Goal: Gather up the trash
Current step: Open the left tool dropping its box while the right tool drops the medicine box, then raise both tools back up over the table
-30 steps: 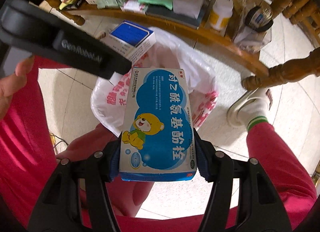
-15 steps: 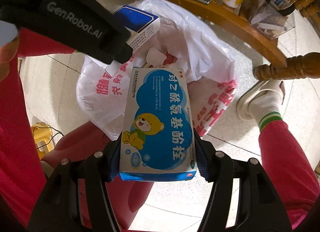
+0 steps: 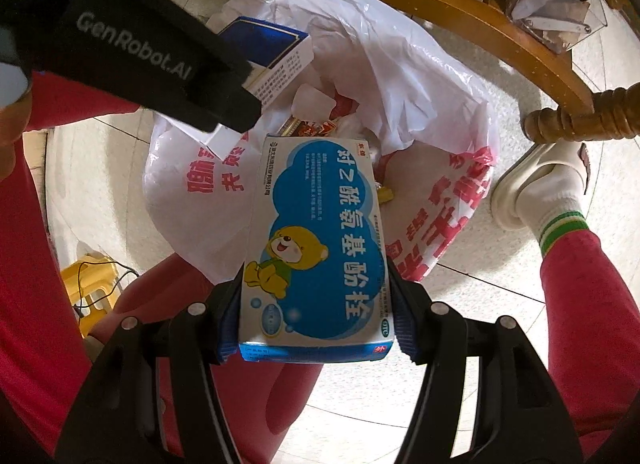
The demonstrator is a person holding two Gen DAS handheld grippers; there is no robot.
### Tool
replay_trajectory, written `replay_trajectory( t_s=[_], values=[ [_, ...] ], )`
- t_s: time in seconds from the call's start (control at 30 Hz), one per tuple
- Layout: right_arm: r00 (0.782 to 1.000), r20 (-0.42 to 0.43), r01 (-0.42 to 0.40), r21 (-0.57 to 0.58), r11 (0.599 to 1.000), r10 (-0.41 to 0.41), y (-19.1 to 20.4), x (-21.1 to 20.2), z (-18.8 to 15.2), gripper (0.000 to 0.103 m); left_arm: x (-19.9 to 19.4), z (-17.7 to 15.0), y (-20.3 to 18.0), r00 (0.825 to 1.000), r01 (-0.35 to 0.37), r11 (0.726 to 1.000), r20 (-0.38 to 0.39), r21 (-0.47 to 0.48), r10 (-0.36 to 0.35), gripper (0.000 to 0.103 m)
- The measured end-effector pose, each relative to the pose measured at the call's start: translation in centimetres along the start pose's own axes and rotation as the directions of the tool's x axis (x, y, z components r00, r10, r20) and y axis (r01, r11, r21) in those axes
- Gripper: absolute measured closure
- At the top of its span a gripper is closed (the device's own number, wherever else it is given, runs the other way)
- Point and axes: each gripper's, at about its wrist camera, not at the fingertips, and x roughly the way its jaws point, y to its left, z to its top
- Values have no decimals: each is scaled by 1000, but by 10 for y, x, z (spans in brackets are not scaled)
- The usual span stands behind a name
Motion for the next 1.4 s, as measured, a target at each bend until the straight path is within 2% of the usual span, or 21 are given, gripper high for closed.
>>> replay_trajectory(
  t_s=[0.4, 0.47, 0.5, 0.53, 0.63, 1.17, 1.4],
  values=[
    [1000, 3, -17, 2, 1000, 17, 3, 1, 2, 43, 8, 2, 4, 999, 2, 1000, -32, -18, -3, 42],
    [1000, 4, -30, -2, 1000, 30, 4, 2, 2, 41, 10, 3, 5, 999, 14, 999, -49, -29, -16, 36],
    [999, 4, -34, -2, 999, 34, 5, 2, 2, 32, 11, 3, 5, 998, 19, 999, -52, -33, -20, 29],
    [999, 9, -35, -3, 999, 35, 6, 1, 3, 27, 10, 3, 5, 998, 20, 999, -52, -36, -22, 26],
    [999, 20, -28, -7, 1000, 28, 7, -1, 3, 27, 9, 4, 4, 999, 12, 999, -47, -31, -14, 21],
    [999, 22, -28, 5, 1000, 28, 4, -1, 6, 27, 5, 2, 3, 999, 5, 1000, -38, -22, -6, 21],
    [998, 61, -5, 9, 1000, 4, 13, -20, -1, 27, -15, -11, 0, 999, -34, 999, 8, -8, 34, 20]
  ],
)
